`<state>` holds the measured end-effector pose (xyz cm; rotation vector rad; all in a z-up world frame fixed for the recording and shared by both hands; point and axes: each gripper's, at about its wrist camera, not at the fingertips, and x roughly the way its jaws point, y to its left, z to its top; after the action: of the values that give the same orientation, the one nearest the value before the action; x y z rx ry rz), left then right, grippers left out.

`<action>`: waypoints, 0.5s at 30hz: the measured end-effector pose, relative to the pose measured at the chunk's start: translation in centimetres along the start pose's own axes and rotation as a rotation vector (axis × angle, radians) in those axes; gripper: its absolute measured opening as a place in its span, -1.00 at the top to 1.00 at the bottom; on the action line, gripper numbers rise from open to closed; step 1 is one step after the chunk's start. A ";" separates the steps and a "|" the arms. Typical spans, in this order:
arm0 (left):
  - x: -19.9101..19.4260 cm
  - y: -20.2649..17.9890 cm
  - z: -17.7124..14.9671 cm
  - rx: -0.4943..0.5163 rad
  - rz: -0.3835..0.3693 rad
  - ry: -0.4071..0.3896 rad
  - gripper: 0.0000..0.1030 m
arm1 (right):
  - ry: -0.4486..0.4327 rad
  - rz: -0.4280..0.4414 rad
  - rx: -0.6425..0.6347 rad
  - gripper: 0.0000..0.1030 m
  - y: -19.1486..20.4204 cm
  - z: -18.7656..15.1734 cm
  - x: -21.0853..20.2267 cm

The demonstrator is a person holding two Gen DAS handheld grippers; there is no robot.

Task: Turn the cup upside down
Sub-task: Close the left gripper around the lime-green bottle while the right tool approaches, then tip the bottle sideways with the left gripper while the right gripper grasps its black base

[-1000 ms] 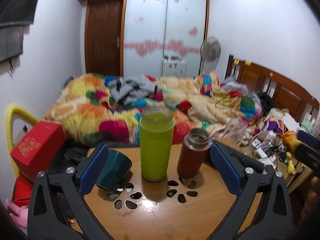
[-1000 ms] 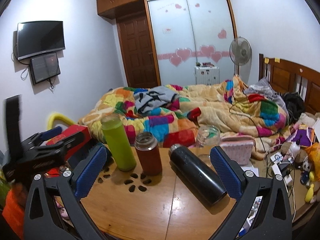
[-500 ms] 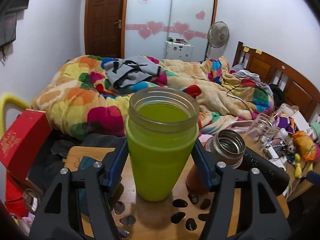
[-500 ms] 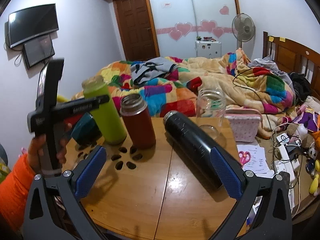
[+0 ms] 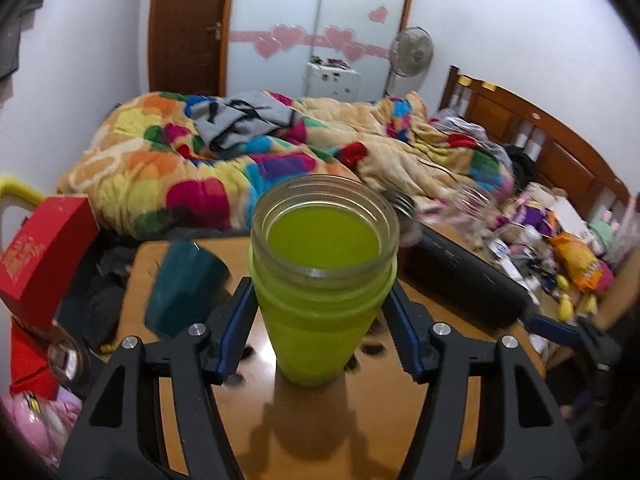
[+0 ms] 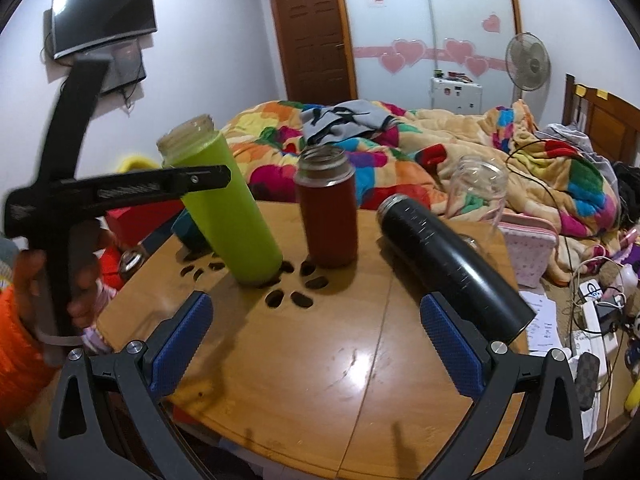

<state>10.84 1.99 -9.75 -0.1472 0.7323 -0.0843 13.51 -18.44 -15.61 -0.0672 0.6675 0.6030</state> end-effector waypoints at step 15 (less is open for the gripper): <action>-3.1 -5.3 -3.2 -0.008 -0.282 0.116 -0.21 | 0.088 0.112 -0.059 -0.94 1.5 -3.9 2.6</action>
<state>6.23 -3.13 -9.22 -0.2544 0.8242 -0.3611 12.15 -16.87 -20.06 -0.1127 0.7422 0.7314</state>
